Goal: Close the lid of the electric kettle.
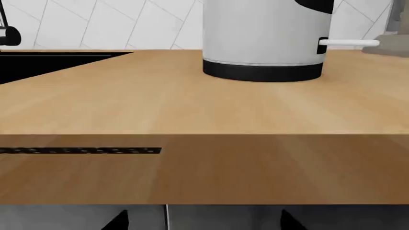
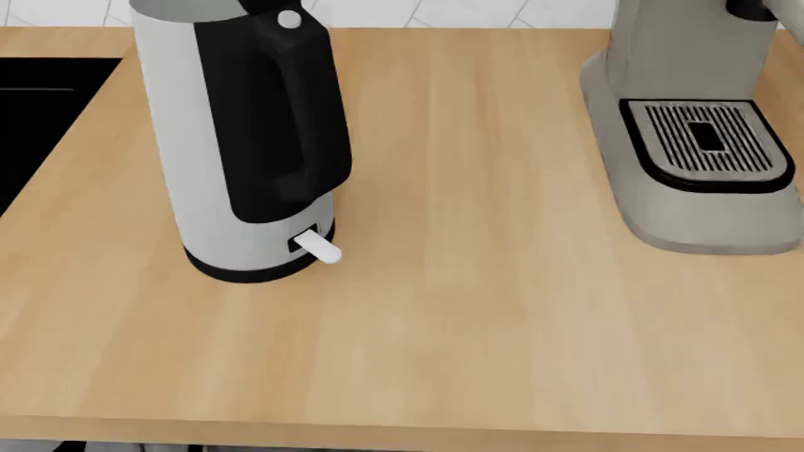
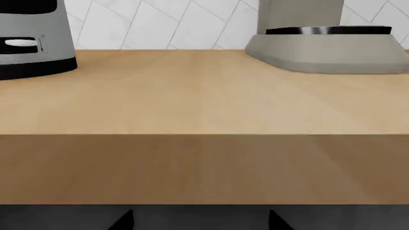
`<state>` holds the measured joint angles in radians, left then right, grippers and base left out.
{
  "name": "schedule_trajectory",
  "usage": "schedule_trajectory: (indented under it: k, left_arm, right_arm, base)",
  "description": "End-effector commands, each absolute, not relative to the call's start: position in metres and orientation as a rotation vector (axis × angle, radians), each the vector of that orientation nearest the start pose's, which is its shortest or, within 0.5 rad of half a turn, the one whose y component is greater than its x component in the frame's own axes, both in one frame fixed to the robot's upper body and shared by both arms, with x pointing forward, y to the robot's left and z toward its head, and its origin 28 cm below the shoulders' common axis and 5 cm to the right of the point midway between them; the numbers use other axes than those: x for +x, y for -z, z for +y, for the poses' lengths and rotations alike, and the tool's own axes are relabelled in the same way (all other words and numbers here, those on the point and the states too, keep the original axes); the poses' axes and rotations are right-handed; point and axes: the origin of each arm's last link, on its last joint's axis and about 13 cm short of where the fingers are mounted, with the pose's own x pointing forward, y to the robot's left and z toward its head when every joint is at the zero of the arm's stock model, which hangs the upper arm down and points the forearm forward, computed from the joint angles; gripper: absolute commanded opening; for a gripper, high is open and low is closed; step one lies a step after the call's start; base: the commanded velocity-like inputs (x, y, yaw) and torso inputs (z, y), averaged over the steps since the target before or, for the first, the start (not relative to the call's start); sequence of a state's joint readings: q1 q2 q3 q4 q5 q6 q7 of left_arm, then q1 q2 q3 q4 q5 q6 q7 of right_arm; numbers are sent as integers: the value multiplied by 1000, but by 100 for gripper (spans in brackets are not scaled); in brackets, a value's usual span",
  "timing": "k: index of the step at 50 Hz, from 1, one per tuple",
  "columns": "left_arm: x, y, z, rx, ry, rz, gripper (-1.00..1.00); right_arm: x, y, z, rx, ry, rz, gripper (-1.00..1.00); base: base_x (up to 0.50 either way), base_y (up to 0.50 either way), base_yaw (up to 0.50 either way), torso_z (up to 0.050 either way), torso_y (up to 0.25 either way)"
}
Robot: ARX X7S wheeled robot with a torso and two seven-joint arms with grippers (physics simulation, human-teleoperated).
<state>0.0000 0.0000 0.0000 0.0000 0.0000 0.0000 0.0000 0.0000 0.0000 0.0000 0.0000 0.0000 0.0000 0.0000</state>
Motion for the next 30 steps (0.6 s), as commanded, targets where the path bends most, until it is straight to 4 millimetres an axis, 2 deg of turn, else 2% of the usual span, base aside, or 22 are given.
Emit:
schedule_trajectory:
  k: [1,17,30]
  left_arm:
    - [210,-13,205,0,0,0,100]
    - [214,-12,207,21,0,0,100]
    - [213,-14,205,31,-11,1,100]
  right_arm:
    - [211,-13,-96,0,0,0,100]
    - [215,-13,-95,-2,13,9,100]
    - [213,-13,-96,0,16,8,100]
  base:
    - [0,0,0,0,0]
    - [0,0,0,0,0]
    - [-416,0,0,0,0]
